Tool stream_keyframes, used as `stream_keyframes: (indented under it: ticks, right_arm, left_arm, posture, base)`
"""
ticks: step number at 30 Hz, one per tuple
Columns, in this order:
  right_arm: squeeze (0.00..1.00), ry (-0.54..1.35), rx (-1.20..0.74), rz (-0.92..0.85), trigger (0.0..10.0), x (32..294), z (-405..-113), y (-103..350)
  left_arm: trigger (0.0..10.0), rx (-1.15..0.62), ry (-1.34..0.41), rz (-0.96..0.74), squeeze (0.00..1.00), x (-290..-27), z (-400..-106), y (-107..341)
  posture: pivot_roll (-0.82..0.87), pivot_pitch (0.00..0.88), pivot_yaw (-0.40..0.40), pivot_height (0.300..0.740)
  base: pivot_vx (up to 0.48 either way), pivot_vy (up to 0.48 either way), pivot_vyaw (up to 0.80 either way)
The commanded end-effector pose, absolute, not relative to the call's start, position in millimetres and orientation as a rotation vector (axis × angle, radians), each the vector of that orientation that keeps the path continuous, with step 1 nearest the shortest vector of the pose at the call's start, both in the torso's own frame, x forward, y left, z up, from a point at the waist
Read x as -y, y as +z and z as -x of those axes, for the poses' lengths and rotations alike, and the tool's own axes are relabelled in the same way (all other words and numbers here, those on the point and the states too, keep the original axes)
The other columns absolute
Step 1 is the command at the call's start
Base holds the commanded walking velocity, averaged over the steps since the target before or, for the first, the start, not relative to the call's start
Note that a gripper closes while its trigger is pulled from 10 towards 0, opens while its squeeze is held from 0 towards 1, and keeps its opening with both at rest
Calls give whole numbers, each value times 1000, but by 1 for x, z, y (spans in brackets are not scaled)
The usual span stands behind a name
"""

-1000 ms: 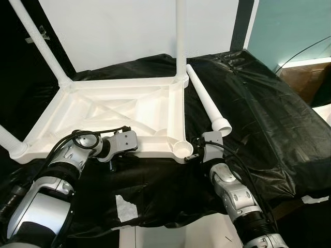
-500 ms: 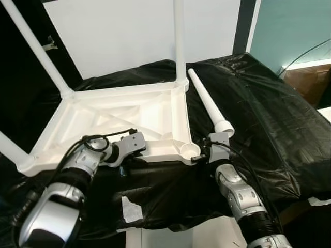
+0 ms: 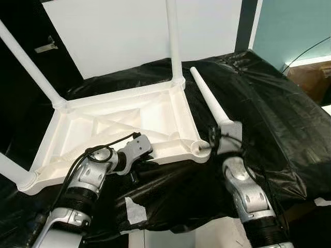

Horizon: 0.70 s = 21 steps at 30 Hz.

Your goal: Building children table

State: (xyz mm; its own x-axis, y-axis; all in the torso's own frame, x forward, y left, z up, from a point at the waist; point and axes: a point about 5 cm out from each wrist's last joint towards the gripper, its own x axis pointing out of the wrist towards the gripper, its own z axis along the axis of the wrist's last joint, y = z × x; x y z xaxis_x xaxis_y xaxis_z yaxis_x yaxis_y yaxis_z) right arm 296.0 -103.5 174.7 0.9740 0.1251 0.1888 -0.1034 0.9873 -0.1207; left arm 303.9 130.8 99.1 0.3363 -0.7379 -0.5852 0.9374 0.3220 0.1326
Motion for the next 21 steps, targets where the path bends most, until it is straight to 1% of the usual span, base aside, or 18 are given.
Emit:
stream_keyframes:
  ticks: [1,5,11,13,14,17,21]
  right_arm:
    - [0,136,317,190,10000,98,-292,200]
    - [0,146,363,220,10000,96,-289,211]
    - [0,125,349,208,10000,100,-286,209]
    - [0,66,297,160,10000,113,-283,200]
    - [0,66,297,160,10000,113,-283,200]
    - [0,-8,248,104,10000,133,-284,195]
    - [0,-29,256,99,10000,140,-288,202]
  left_arm:
    - [0,-602,-855,-476,0,-138,-291,52]
    - [0,-598,-862,-480,0,-135,-291,54]
    - [0,-596,-866,-481,0,-134,-289,54]
    - [0,-598,-882,-484,0,-132,-284,54]
    - [0,-598,-882,-484,0,-132,-284,54]
    - [0,-606,-911,-479,0,-132,-276,52]
    - [0,-623,-953,-495,0,-134,-266,48]
  posture:
    - [-112,29,75,740]
    - [-121,29,75,740]
    - [-121,29,75,740]
    - [-133,34,76,740]
    - [-133,34,76,740]
    - [-136,36,75,740]
    - [-133,38,75,740]
  base:
    - [0,0,0]
    - [0,0,0]
    - [0,0,0]
    - [0,0,0]
    - [0,0,0]
    - [0,0,0]
    - [0,0,0]
